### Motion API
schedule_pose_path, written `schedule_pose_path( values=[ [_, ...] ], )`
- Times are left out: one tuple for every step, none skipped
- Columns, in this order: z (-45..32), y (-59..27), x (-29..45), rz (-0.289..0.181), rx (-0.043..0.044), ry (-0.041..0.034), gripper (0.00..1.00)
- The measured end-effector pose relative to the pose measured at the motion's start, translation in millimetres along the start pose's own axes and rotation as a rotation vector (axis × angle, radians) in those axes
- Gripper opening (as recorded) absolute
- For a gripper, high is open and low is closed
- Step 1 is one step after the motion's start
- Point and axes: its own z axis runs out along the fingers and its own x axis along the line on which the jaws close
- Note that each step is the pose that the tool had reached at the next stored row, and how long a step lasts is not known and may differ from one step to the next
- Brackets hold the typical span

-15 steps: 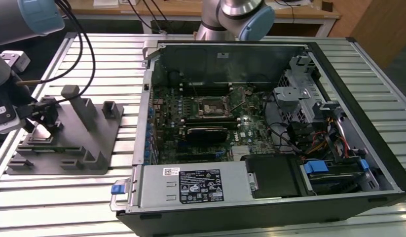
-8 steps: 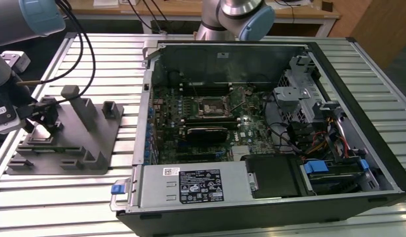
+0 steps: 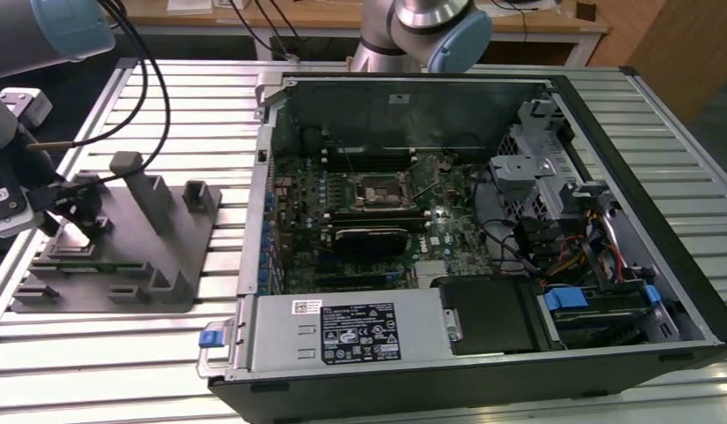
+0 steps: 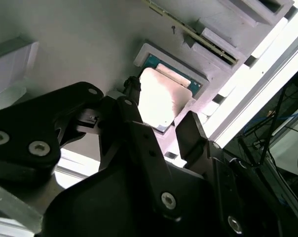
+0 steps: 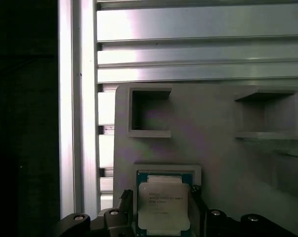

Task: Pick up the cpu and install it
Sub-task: 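Pick up the cpu and move it towards the insertion slot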

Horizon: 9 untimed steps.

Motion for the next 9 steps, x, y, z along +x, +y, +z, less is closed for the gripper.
schedule_pose_path(
  values=[
    [-0.5,0.0,0.0,0.000,-0.0001,-0.0001,0.56],
    [-0.5,0.0,0.0,0.000,-0.0002,-0.0002,0.56],
    [-0.8,0.0,0.0,0.000,0.0000,0.0000,0.56],
    [-1.0,0.0,0.0,0.000,0.0002,0.0004,0.56],
    [-1.0,0.0,0.0,0.000,0.0001,0.0002,0.56],
    [-1.1,0.0,0.0,0.000,0.0001,0.0002,0.56],
    [-1.1,0.0,0.0,0.000,0.0001,0.0002,0.57],
    [-1.3,0.0,0.0,0.000,0.0001,0.0003,0.57],
    [-1.3,0.0,0.0,0.000,0.0002,0.0003,0.64]
  ],
)
